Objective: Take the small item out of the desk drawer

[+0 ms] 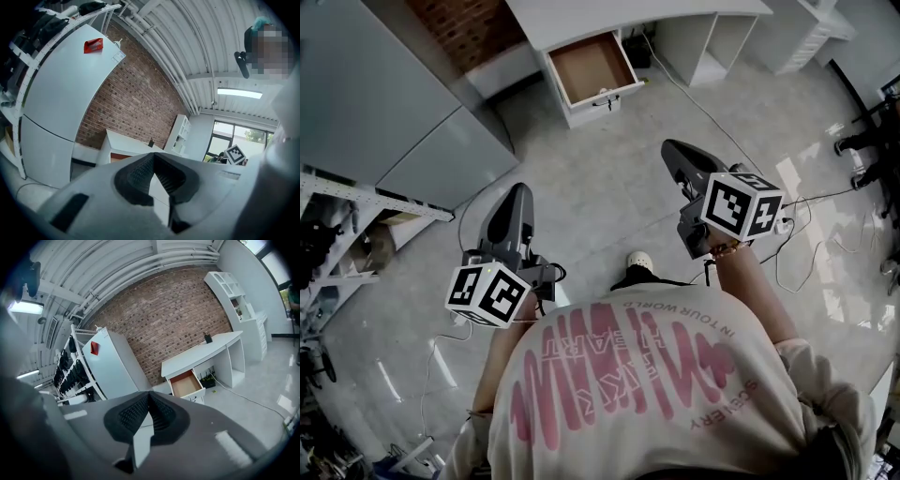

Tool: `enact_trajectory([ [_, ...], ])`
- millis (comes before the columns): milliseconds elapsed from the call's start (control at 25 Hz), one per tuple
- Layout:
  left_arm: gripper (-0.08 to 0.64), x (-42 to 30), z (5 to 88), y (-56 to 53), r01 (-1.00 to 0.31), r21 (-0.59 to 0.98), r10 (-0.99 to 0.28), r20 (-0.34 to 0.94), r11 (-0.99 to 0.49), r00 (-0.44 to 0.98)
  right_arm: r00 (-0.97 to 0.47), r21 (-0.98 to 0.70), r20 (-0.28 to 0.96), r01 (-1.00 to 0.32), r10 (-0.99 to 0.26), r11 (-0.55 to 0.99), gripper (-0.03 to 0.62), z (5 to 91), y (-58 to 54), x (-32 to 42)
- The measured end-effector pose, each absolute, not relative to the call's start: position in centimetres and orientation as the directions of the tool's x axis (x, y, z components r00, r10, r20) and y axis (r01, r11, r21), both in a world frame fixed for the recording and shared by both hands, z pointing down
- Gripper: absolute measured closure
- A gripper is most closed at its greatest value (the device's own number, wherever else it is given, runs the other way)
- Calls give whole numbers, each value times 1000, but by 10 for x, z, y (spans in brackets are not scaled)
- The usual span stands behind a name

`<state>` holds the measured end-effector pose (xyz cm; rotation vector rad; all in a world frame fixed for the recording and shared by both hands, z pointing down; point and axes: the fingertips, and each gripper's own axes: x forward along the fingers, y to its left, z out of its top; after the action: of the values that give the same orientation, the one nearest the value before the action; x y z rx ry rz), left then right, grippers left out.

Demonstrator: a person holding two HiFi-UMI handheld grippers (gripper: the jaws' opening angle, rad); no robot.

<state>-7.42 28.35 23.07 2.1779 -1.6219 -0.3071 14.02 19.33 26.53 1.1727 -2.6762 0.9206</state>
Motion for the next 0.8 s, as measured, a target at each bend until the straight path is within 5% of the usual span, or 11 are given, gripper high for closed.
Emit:
enact_trajectory([
  [800, 557, -25, 246, 206, -871, 463, -976, 55, -163, 212, -756, -508, 287, -641, -588, 576, 580, 278, 95, 183],
])
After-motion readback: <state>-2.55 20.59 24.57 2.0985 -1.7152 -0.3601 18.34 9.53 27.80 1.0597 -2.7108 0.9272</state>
